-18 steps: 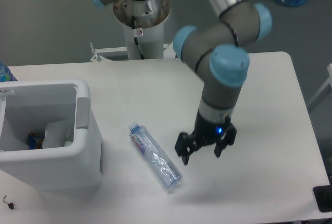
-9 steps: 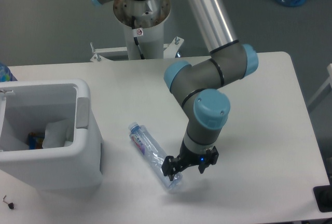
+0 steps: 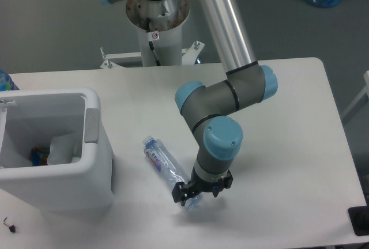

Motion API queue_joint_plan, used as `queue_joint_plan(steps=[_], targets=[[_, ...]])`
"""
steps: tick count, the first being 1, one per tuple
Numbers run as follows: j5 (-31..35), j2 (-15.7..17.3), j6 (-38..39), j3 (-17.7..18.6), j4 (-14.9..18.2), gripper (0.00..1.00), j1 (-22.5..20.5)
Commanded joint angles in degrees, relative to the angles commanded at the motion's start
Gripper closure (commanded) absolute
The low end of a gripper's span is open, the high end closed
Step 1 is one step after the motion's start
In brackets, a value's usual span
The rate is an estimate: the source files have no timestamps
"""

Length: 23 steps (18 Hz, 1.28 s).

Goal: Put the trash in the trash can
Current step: 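Close the gripper on the bottle's cap end and lift it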

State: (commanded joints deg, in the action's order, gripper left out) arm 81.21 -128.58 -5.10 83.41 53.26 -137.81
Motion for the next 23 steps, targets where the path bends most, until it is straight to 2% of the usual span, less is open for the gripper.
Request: queue_joint_plan(steps=[3, 4, 7, 10, 12, 18, 21, 23], targets=[[0.44, -0.35, 0.26, 0.0, 0.09, 0.0, 0.7], [0.53, -0.44, 0.35, 0.0, 0.09, 0.04, 0.7], [0.88, -0.18, 0.27, 0.27, 0.18, 0.33, 0.79], [0.79, 0.09, 0.27, 0.44, 0.26, 0.41, 1.23], [0.79, 0.17, 0.27, 0.44, 0.18, 0.44, 1.23], [0.62, 1.31, -0.35, 0.36, 0.0, 0.44, 1.23], [0.53, 4.21, -1.05, -0.78, -0.44, 0.44, 0.88], [0.36, 7.45, -4.9, -2.19, -0.88, 0.44, 0.44]])
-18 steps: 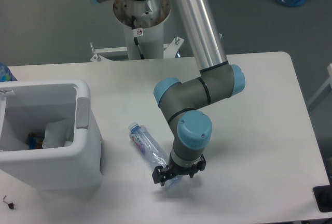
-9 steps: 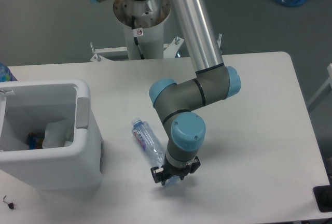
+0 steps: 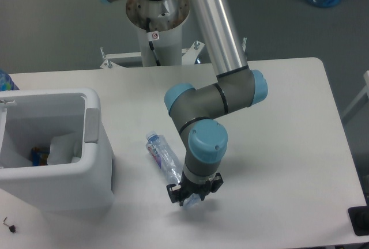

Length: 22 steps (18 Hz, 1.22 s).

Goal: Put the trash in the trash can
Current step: 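Close the gripper on the bottle's cap end and lift it, then carry the clear water bottle over the white bin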

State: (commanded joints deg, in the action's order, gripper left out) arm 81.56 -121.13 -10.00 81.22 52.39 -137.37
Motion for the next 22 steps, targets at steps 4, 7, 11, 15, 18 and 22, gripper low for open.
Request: queue_joint_plan(steps=[4, 7, 11, 15, 18, 22], targets=[[-2.1, 4.76, -0.99, -2.9, -3.43, 0.44, -2.29], [-2.81, 9.14, -0.99, -3.61, -6.41, 0.44, -4.04], [-6.58, 12.93, -0.55, -6.06, -8.79, 0.44, -4.4], [-7.38, 15.92, -0.99, -7.65, -8.97, 0.44, -3.17], [-7.3, 18.29, -0.9, -8.09, -8.97, 0.44, 0.42], [-7.3, 20.76, -0.37, -7.56, -8.97, 0.44, 4.2]])
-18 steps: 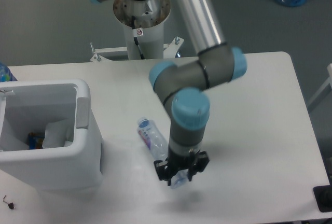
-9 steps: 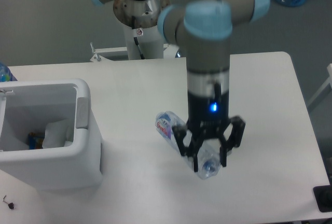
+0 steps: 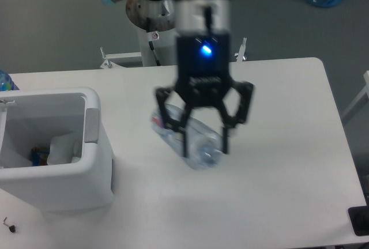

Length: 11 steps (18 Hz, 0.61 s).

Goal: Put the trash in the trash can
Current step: 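Carry the clear water bottle over the white bin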

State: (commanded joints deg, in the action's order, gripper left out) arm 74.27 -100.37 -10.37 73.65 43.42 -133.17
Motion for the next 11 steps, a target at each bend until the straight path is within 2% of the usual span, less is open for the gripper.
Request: queue_joint_plan(steps=[4, 11], targets=[[0.18, 1.14, -0.62, 0.88, 0.0, 0.44, 3.44], [0.09, 0.18, -2.02, 1.4, 0.0, 0.44, 9.05]])
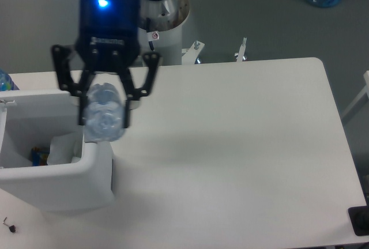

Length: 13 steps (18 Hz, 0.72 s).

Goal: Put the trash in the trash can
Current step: 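Carry the clear water bottle over the white bin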

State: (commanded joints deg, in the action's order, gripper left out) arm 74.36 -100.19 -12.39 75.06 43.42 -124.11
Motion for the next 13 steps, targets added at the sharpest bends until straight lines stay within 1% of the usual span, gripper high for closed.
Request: queue_joint_plan(steps=[5, 10, 13], targets=[[0.0, -1.93, -0.35, -0.61, 0.0, 0.44, 2.81], [0.0, -2.2, -0.27, -0.35, 0.0, 0.44, 4.75], [0.0, -2.55, -0.27, -0.35, 0.0, 0.38, 5.28]])
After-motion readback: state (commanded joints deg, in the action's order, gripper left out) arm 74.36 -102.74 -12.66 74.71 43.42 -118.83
